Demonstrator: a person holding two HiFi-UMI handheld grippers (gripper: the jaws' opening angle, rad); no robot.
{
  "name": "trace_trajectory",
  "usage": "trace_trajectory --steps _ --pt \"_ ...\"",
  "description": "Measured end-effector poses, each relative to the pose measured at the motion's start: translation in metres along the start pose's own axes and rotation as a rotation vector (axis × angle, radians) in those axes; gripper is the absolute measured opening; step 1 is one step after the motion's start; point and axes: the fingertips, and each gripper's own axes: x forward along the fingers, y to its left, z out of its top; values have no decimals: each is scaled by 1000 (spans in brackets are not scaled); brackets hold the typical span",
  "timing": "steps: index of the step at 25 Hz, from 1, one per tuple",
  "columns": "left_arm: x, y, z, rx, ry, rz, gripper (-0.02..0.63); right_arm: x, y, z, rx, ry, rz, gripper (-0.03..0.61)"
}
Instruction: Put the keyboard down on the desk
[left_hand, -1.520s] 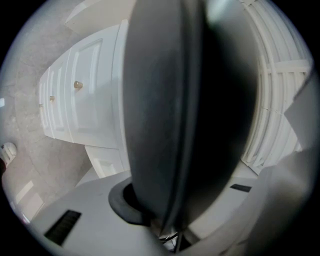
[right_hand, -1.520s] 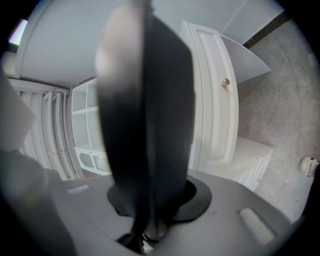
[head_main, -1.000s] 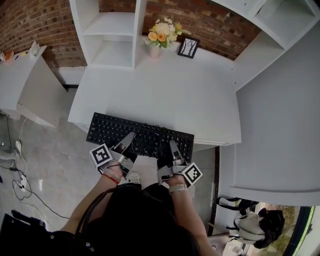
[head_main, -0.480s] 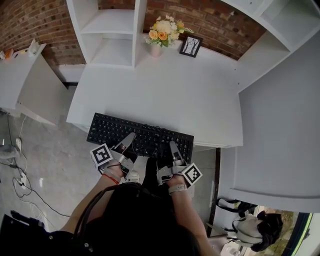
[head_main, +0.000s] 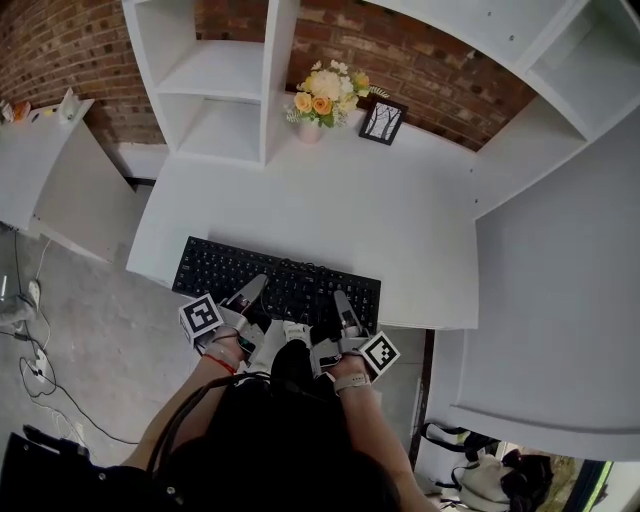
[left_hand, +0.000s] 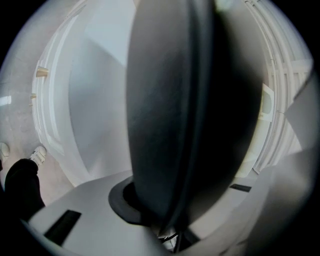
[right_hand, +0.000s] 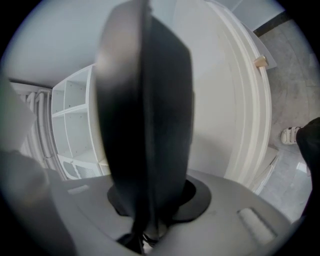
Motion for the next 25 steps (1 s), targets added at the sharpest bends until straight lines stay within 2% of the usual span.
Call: trace_trajectory --steps 8,12,25 --pt "45 -3 6 -7 -5 2 52 31 1 32 4 7 -18 71" --pt "63 1 10 -24 -12 37 52 48 -2 45 16 14 -44 71" --pt "112 13 25 -75 -36 72 52 87 -16 76 52 27 -103 71"
